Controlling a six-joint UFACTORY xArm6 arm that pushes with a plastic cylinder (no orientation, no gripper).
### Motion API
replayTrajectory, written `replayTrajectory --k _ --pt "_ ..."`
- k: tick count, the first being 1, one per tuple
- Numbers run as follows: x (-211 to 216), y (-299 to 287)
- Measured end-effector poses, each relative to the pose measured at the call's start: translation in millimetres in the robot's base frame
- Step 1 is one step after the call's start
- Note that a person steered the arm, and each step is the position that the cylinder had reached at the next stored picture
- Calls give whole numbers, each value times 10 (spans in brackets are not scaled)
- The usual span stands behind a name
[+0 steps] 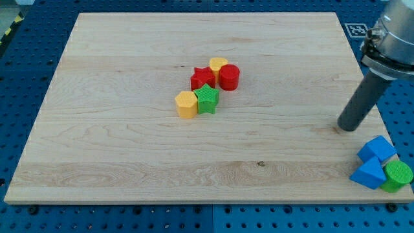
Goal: Separate green star hexagon from red star
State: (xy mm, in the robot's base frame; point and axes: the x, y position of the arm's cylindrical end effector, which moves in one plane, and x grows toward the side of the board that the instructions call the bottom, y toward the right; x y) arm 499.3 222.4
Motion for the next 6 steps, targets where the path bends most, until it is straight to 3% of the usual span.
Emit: replayTrajectory --k 2,4,6 --pt "-764 -361" --pt "-697 -1564" --pt "-303 -2955"
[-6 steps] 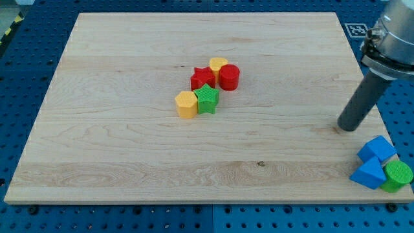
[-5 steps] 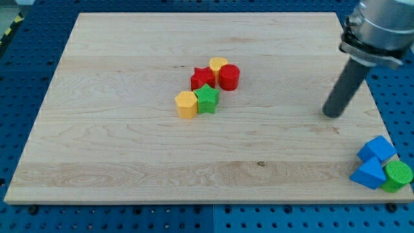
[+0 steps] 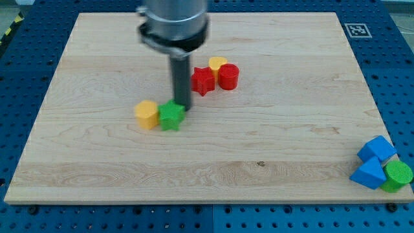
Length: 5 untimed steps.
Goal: Separate green star hexagon from red star
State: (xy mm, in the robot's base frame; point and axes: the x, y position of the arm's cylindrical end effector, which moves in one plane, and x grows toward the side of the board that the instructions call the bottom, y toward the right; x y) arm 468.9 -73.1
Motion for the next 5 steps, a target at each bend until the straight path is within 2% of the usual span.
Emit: replayTrajectory --k 1,2,3,4,5 --pt "97 -401" --pt "69 -483" --pt "208 -713" --pt "561 -794" --pt "546 -794"
